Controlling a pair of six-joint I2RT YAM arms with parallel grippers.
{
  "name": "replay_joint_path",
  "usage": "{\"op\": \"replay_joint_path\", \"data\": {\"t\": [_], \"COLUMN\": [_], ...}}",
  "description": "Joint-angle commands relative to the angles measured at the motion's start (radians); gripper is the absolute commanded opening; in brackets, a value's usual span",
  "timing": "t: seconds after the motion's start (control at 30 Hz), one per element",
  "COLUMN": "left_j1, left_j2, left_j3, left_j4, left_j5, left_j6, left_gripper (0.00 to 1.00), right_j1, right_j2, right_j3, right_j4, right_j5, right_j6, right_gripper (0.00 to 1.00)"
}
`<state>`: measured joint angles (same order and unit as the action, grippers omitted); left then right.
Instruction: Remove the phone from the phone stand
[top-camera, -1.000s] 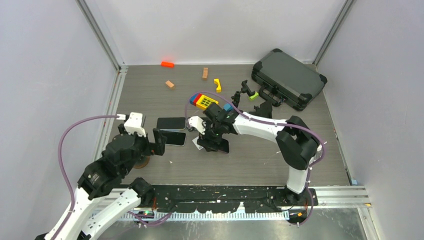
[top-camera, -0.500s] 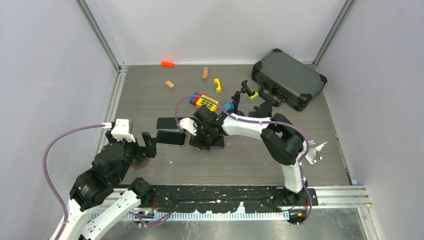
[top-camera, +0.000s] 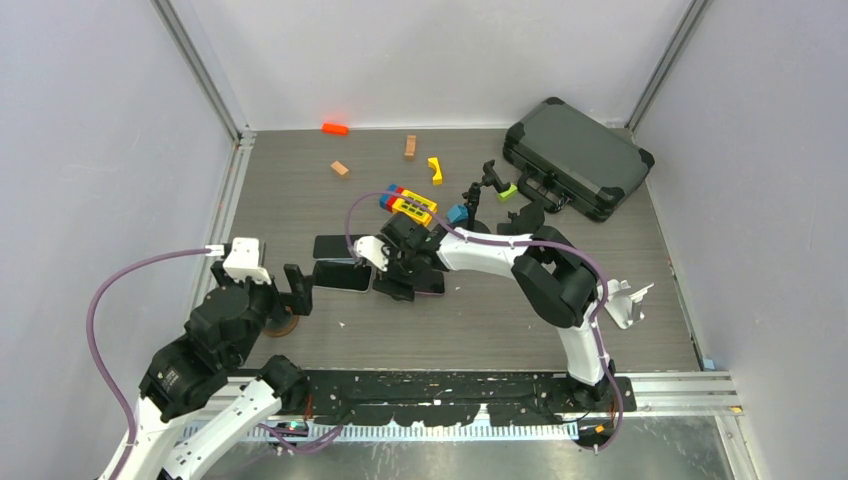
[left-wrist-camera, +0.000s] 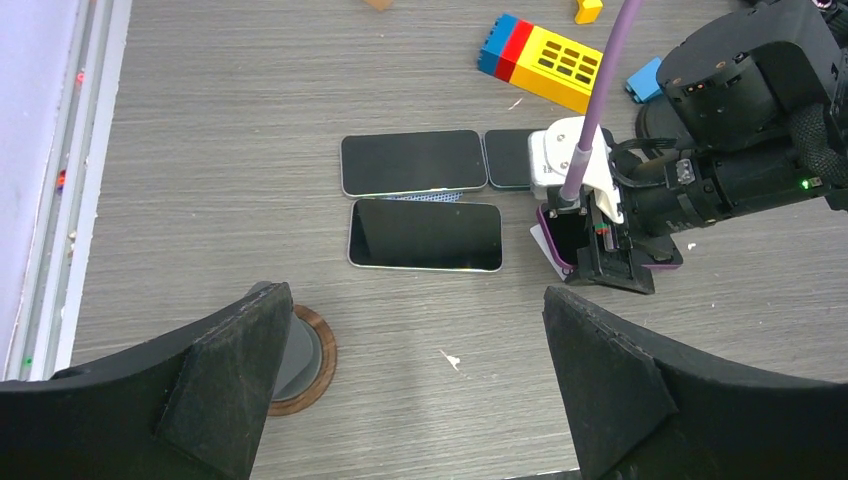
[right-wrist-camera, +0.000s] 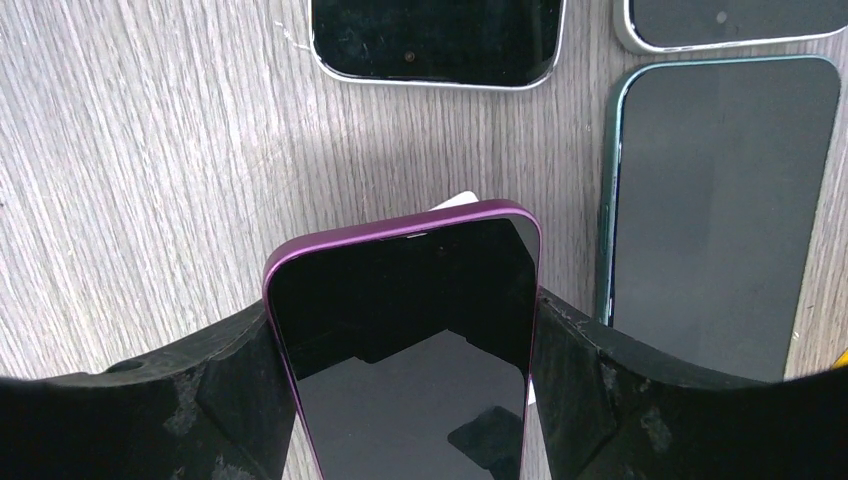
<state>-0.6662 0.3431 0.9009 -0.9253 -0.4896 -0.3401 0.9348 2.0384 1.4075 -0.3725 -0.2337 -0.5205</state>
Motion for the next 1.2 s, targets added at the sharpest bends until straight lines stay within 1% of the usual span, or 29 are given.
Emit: {"op": "replay_joint_path", "data": {"t": [0.0,0.03,0.13,0.17,0.27,0.3,0.37,0.4,0.47,0.67,0.87,1.0,1.1,1.17], "left_j1": [0.003,0.002,0.003,0.002,0.002,0.002,0.002,0.002,0.001,0.003,0.002,0.003,0.002,0.002], "left_j2": [0.006,0.005,0.005,0.005,0.005,0.005,0.005,0.005,0.005,0.004,0.005,0.006,0.006,0.007], "left_j3": [0.004,0.004,0.004,0.004,0.003,0.003,0.003,0.003,0.003,0.003,0.002,0.001,0.001,0.001], "left_j4": [0.012,0.012,0.012,0.012,0.012,0.012,0.012,0.012,0.012,0.011,0.010,0.012,0.013,0.014], "left_j5": [-0.024,-0.026,-0.027,-0.027,-0.032,-0.032,-0.034,-0.034,-0.034,-0.036,-0.039,-0.038,-0.038,-0.037], "left_j6": [0.003,0.004,0.005,0.006,0.006,0.006,0.007,0.007,0.008,0.009,0.009,0.010,0.010,0.010], "left_gripper": [1.00,1.00,1.00,1.00,1.00,1.00,1.00,1.00,1.00,1.00,1.00,1.00,1.00,1.00], "right_j1": [0.011,0.012,0.012,0.012,0.011,0.011,0.011,0.011,0.012,0.012,0.014,0.013,0.013,0.012], "right_j2": [0.041,0.042,0.041,0.042,0.039,0.037,0.036,0.035,0.033,0.018,-0.062,-0.159,-0.252,-0.309], "right_j3": [0.028,0.027,0.028,0.026,0.025,0.026,0.030,0.033,0.039,0.047,0.045,0.007,-0.076,-0.136], "right_j4": [0.047,0.047,0.048,0.048,0.048,0.048,0.046,0.042,0.035,0.035,0.082,0.151,0.252,0.268], "right_j5": [0.000,0.000,0.003,0.004,0.005,0.006,0.007,0.006,0.002,-0.008,-0.035,-0.045,-0.014,0.009], "right_j6": [0.009,0.010,0.010,0.010,0.011,0.010,0.009,0.008,0.008,0.013,0.063,0.143,0.292,0.354], "right_gripper": [0.50,0.52,0.56,0.63,0.69,0.75,0.78,0.85,0.90,0.93,0.94,0.95,0.95,0.95]}}
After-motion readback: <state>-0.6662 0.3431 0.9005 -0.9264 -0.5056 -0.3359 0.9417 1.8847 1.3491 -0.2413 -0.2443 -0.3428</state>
